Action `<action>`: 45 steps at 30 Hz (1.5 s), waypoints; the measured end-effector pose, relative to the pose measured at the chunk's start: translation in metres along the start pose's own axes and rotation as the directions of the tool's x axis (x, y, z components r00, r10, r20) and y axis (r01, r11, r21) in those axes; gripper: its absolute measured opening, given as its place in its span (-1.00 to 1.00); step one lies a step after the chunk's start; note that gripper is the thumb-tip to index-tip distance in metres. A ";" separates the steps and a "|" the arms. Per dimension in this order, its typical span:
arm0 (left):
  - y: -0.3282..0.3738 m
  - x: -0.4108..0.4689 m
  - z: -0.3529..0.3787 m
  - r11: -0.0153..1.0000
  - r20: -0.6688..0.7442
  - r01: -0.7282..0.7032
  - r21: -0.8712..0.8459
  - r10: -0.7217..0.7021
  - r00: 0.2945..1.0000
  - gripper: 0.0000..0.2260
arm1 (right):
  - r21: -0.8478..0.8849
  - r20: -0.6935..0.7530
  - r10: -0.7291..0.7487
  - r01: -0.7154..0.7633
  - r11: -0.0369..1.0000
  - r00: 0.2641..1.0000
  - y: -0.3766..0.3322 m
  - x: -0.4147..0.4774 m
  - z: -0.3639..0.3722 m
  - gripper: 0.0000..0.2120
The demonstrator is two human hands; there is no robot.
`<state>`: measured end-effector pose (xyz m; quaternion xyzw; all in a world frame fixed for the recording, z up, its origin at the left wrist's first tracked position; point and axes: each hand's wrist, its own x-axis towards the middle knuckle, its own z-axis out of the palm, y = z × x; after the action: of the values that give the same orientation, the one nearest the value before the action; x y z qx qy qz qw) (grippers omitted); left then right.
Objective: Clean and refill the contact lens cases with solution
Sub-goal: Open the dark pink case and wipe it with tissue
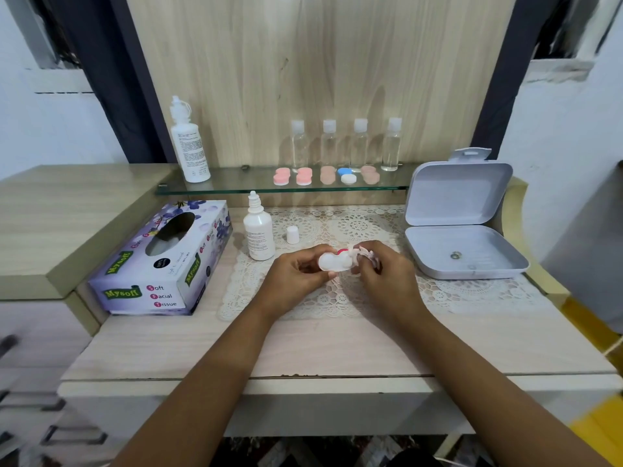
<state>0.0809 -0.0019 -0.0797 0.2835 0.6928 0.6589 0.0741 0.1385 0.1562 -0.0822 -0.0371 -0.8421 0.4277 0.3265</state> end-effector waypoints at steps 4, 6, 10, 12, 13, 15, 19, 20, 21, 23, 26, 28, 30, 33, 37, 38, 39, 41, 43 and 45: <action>0.002 0.000 0.000 0.999 0.009 -0.031 0.035 0.030 0.999 -0.67 | 0.208 0.082 0.176 -0.189 0.959 0.981 -0.003 0.001 0.001 -0.91; 0.003 0.000 -0.001 0.999 0.014 -0.032 0.038 0.031 0.999 -0.67 | 0.251 0.097 0.200 -0.219 0.943 0.975 -0.005 0.001 -0.001 -0.93; 0.006 -0.002 0.001 1.000 0.016 -0.010 0.023 0.009 1.000 -0.67 | 0.249 0.107 0.182 -0.204 0.947 0.977 -0.008 0.003 -0.005 -0.90; 0.005 -0.001 0.000 0.999 0.013 -0.012 0.052 0.011 1.000 -0.66 | 0.281 0.120 0.204 -0.230 0.932 0.972 -0.009 0.003 -0.005 -0.91; 0.005 0.000 0.000 0.997 0.015 -0.019 0.071 0.018 1.000 -0.66 | 0.298 0.129 0.213 -0.242 0.923 0.969 -0.010 0.002 -0.006 -0.91; 0.004 0.000 -0.001 0.993 0.026 -0.041 0.111 0.039 0.999 -0.65 | 0.303 0.135 0.212 -0.244 0.921 0.968 -0.010 0.002 -0.006 -0.89; 0.005 0.000 -0.002 0.984 0.038 -0.054 0.169 0.048 0.998 -0.65 | 0.246 0.106 0.157 -0.179 0.953 0.982 -0.009 0.002 -0.006 -0.78; 0.005 0.000 -0.003 0.985 0.045 -0.048 0.165 0.041 0.998 -0.65 | 0.235 0.102 0.152 -0.173 0.956 0.983 -0.009 0.002 -0.005 -0.78; 0.005 0.001 -0.003 0.987 0.048 -0.040 0.158 0.033 0.998 -0.66 | 0.229 0.101 0.147 -0.167 0.959 0.984 -0.009 0.001 -0.005 -0.79; 0.007 0.001 -0.004 0.992 0.023 -0.010 0.124 0.008 1.000 -0.73 | 0.230 0.096 0.134 -0.153 0.961 0.986 -0.010 0.001 -0.006 -0.79; 0.007 0.000 -0.002 0.996 -0.047 0.009 0.088 -0.005 0.999 -0.77 | 0.215 0.089 0.112 -0.129 0.968 0.990 -0.012 0.001 -0.006 -0.79; 0.006 0.001 0.000 0.992 -0.069 -0.013 0.123 0.022 0.997 -0.78 | 0.213 0.085 0.109 -0.125 0.969 0.990 -0.015 0.000 -0.007 -0.83; 0.004 0.000 0.002 0.982 -0.085 -0.033 0.187 0.050 0.995 -0.79 | 0.220 0.079 0.105 -0.120 0.968 0.991 -0.017 -0.001 -0.009 -0.89; 0.003 -0.001 0.002 0.957 -0.104 -0.048 0.285 0.081 0.991 -0.74 | 0.212 0.075 0.103 -0.117 0.970 0.992 -0.017 -0.002 -0.010 -0.95; 0.004 -0.003 0.003 0.892 -0.111 -0.039 0.450 0.099 0.989 -0.66 | 0.184 0.037 0.134 -0.139 0.973 0.990 -0.014 -0.001 -0.009 -0.96; 0.003 -0.002 0.004 0.887 -0.110 -0.039 0.460 0.101 0.989 -0.68 | 0.178 0.027 0.141 -0.144 0.973 0.990 -0.013 0.000 -0.009 -0.96; 0.003 -0.002 0.003 0.888 -0.110 -0.035 0.458 0.096 0.989 -0.70 | 0.164 0.024 0.144 -0.146 0.976 0.989 -0.012 0.000 -0.009 -0.97; 0.000 -0.001 0.002 0.888 -0.110 -0.006 0.460 0.064 0.992 -0.70 | 0.088 0.030 0.125 -0.128 0.988 0.992 -0.010 0.001 -0.008 -0.97; -0.002 -0.001 0.002 0.871 -0.112 0.035 0.490 0.023 0.993 -0.71 | 0.018 0.053 0.111 -0.113 0.993 0.992 -0.008 0.000 -0.006 -0.97; -0.001 -0.001 0.002 0.837 -0.115 0.064 0.544 -0.002 0.993 -0.73 | -0.028 0.082 0.108 -0.106 0.994 0.991 -0.007 -0.002 -0.004 -0.95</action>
<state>0.0823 -0.0006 -0.0814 0.2444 0.8597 0.4470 -0.0367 0.1435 0.1542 -0.0763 -0.0684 -0.8567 0.4358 0.2672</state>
